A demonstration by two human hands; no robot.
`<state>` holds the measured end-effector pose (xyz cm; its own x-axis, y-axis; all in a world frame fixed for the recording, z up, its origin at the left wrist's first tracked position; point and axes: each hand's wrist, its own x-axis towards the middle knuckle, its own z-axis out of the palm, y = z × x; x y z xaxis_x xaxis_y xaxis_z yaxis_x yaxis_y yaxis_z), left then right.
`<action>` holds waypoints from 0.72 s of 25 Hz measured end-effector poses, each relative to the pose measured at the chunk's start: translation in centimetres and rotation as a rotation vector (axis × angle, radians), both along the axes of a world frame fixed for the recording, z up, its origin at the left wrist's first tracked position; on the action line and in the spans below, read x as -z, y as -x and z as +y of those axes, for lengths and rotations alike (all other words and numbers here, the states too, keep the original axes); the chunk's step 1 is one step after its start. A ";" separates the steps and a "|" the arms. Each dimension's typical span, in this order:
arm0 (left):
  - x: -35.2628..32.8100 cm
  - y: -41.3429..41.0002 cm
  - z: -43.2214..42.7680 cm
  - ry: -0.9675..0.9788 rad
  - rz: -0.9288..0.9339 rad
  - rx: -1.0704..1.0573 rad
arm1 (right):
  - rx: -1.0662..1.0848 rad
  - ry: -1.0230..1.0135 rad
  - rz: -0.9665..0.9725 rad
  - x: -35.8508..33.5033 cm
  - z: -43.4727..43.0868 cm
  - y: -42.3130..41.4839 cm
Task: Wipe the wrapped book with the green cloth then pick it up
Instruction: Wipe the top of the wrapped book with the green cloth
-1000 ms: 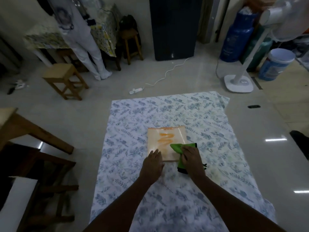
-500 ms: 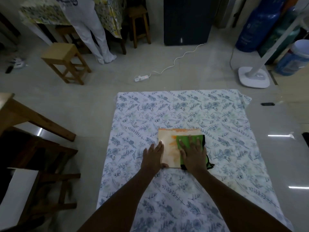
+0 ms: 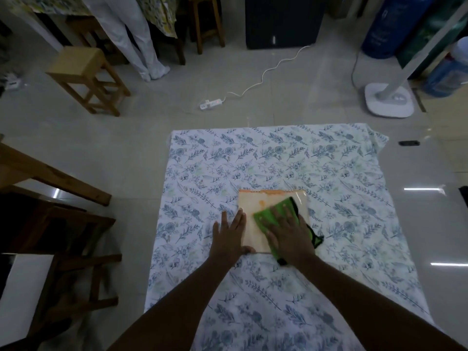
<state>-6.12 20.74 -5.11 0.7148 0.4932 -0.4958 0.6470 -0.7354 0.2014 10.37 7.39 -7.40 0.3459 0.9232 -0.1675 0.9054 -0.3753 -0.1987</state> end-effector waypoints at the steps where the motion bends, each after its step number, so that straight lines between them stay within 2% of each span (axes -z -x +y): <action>1: 0.1 -0.1 -0.1 -0.004 -0.002 -0.004 | 0.086 0.012 0.013 -0.4 2.0 -0.8; 4: 0.0 -0.1 -0.2 0.003 0.001 -0.045 | 0.288 0.030 0.093 -0.6 4.9 -0.5; 5: 0.0 0.0 -0.2 0.010 0.001 -0.068 | 0.248 0.012 0.072 -0.2 4.2 0.4; 8: 0.2 0.2 0.0 0.018 0.007 -0.103 | -0.071 -0.023 -0.010 0.8 -1.0 2.1; 10: 0.4 0.3 -0.1 0.022 0.000 -0.116 | -0.147 -0.024 -0.020 1.4 -1.3 1.0; 15: 0.3 0.5 -0.2 0.036 -0.018 -0.123 | 0.237 0.019 0.093 -0.2 5.6 0.8; 16: 0.3 0.5 -0.2 0.040 -0.017 -0.119 | 0.237 -0.002 0.075 0.2 5.2 1.7; 18: 0.4 0.7 -0.2 0.037 -0.008 -0.130 | 0.069 -0.037 0.017 1.1 2.4 3.8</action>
